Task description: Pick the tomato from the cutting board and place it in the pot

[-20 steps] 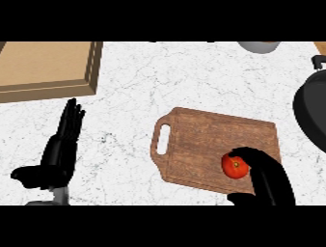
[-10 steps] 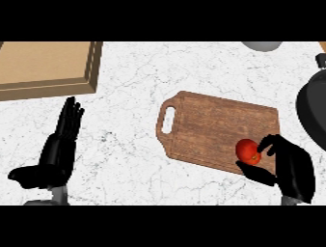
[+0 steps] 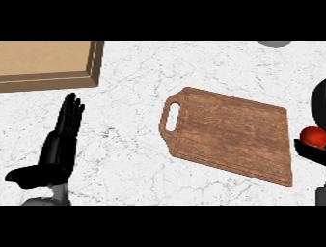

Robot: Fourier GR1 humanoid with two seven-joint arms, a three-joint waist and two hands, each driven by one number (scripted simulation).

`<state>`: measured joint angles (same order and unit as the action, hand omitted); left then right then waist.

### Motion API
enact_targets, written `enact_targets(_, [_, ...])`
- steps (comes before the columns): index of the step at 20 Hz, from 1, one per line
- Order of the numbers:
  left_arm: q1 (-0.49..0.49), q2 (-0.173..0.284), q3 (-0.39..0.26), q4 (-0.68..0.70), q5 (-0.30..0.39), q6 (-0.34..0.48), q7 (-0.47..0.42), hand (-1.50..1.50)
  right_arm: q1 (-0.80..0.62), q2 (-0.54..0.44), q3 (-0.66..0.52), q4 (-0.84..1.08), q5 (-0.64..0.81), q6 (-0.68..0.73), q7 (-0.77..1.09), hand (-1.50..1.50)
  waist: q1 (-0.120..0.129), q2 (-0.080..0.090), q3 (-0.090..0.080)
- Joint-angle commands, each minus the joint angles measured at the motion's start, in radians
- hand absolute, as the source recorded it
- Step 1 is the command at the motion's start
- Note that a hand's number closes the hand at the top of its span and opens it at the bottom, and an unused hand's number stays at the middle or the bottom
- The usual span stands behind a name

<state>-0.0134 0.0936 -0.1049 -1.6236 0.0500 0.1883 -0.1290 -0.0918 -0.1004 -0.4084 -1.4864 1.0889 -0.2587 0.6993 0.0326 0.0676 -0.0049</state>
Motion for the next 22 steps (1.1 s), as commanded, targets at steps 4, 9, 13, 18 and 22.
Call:
enact_targets(4, [-0.034,-0.004,-0.038,-0.014,-0.008,-0.024,0.006,0.00,-0.219,-0.220,-0.203,0.132,0.164,0.013,0.326,1.50,0.091,0.011,-0.003])
enact_targets(9, [-0.058,-0.007,-0.074,-0.007,-0.015,-0.048,0.017,0.00,-0.343,-0.373,-0.242,0.264,0.343,0.074,0.483,1.50,0.154,0.024,-0.001])
enact_targets(13, [-0.065,-0.019,-0.094,-0.001,-0.017,-0.056,0.011,0.00,-0.419,-0.455,-0.283,0.366,0.459,0.128,0.569,1.50,0.184,0.028,-0.001])
enact_targets(18, [-0.086,-0.023,-0.101,0.012,-0.023,-0.056,0.018,0.00,-0.517,-0.549,-0.331,0.473,0.592,0.186,0.645,1.50,0.191,0.020,0.001])
enact_targets(22, [-0.097,-0.037,-0.117,0.029,-0.032,-0.053,0.023,0.00,-0.577,-0.562,-0.355,0.553,0.700,0.195,0.712,1.50,0.183,0.015,0.005])
